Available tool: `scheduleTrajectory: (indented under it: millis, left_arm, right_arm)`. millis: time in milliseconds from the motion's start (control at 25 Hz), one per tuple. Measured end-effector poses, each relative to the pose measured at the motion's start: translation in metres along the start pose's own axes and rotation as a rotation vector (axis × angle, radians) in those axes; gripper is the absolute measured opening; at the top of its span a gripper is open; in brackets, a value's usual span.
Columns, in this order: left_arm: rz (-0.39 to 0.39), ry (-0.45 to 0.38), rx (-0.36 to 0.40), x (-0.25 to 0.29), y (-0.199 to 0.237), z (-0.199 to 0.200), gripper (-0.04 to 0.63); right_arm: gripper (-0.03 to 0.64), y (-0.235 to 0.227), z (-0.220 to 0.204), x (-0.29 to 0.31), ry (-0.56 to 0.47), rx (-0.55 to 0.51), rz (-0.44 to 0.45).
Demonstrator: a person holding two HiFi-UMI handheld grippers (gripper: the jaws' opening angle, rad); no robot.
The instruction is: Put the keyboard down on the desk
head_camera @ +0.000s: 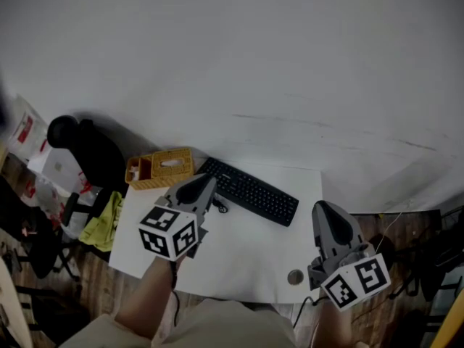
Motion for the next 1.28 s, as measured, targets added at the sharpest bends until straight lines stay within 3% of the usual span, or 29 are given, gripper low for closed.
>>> scheduleTrajectory:
  millis: [80,160,520,1000,1280]
  left_arm:
    - [-0.013,-0.069,0.029,-0.013,-0.008,0.016,0.046]
    - [-0.016,-0.086,0.070,-0.022,-0.016,0.023,0.044]
    - [-0.001,-0.007,0.210,-0.049,-0.039,0.009,0.032]
    - [0.008,0.088,0.150,-0.068,-0.038,-0.045,0.031]
    - [-0.019,0.096,0.108,-0.066,-0.043,-0.057,0.031]
  right_arm:
    - [0.025,0.001,0.005,-0.007,-0.018,0.002,-0.003]
    - [0.025,0.003,0.007,-0.014,-0.029,0.000,-0.007]
    - [0.025,0.022,0.003,-0.034,0.002,-0.094,0.037]
    - [0.025,0.039,-0.049,-0.033,0.166,-0.134,0.079]
    - [0.025,0.037,-0.060,-0.028,0.196,-0.141,0.089]
Point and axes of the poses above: the fingertips, and each gripper's own axes: x forward along the fingers, y to its left, z out of its top, the point moved 3 cm from there along -x, backward along the fingers, and after that the axes turned 15 degrees about -z, right-handed, at the moved point
